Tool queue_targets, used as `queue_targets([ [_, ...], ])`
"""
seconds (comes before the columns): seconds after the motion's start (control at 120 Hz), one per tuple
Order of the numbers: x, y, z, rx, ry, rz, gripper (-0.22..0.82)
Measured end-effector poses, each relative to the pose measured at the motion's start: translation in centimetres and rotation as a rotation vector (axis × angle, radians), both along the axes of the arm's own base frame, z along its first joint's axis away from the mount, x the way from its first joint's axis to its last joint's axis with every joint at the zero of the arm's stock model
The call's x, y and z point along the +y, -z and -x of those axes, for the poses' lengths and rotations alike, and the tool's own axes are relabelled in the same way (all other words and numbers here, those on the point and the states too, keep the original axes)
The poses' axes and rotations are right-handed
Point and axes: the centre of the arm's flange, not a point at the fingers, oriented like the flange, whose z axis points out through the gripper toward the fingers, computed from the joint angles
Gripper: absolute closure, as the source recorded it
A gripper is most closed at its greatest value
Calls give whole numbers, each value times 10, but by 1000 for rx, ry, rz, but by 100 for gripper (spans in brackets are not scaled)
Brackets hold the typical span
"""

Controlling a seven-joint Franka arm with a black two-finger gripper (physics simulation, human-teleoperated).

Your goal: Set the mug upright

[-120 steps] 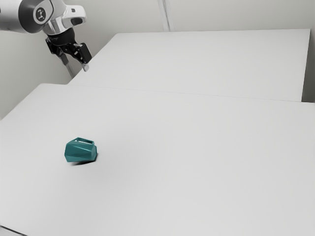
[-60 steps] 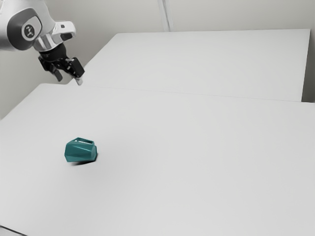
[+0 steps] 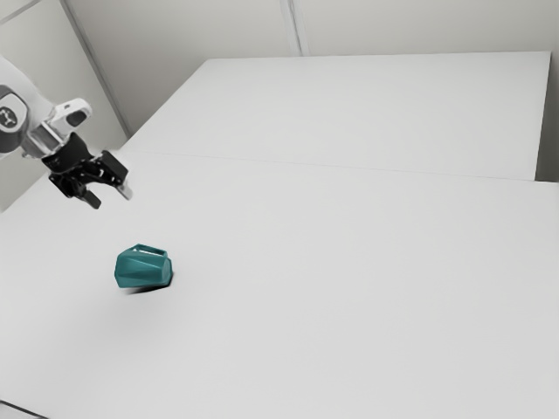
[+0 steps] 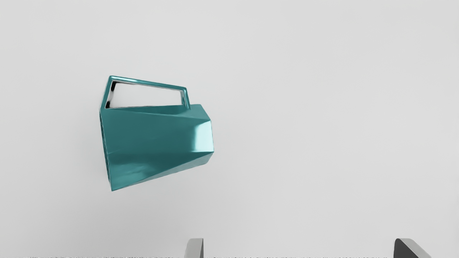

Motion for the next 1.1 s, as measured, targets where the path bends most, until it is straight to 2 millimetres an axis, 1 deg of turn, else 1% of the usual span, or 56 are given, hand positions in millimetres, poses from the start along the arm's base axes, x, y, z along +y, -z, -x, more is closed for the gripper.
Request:
queue_targets([
  [0.15,30,29,17,24,-61,138,4],
  [0.267,51,46,30,46,-80,222,5],
  [0.342,57,57,34,58,-76,264,5],
  [0.433,71,82,38,91,-99,339,6],
  [0.533,85,100,44,92,-109,403,6],
  [0.617,93,118,46,95,-112,447,6],
  [0.842,112,151,48,55,-106,534,7],
  [0.95,126,164,41,29,-102,546,7],
  [1.033,129,176,35,21,-85,561,7],
  [1.1,132,182,31,8,-68,567,8],
])
